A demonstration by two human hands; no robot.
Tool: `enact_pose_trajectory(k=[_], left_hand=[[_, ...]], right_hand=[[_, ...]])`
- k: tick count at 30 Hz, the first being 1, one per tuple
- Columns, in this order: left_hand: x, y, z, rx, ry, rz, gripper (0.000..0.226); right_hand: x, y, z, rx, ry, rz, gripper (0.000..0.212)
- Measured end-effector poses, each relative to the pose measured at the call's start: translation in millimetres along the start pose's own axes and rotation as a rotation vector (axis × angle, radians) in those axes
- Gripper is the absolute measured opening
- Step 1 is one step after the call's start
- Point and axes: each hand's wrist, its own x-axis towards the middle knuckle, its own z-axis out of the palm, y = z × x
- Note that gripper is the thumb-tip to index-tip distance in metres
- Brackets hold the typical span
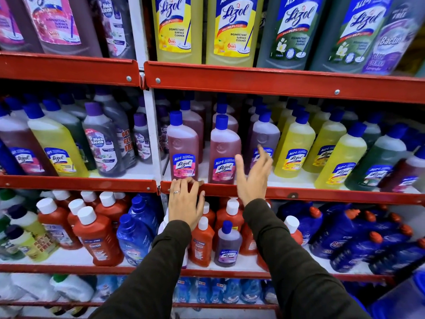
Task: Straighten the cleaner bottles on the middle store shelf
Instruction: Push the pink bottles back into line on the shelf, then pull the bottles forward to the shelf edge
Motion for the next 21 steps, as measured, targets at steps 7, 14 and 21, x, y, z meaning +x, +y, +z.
enact_pose_trajectory(k=[7,14,21], left_hand=[[-2,3,2,0.019,0.017,-0.012,0.029],[-4,0,7,-0.009,0.033,0.001,0.034],[-3,3,4,-0.014,0.048,-0.001,0.035]], right_hand=[[54,16,-2,-0.083,-0.083,0.312,0.111],[71,34,3,-0.096,-0.089,0.300,0.103],[51,39,-9,-0.076,-0.074,0.224,0.104]])
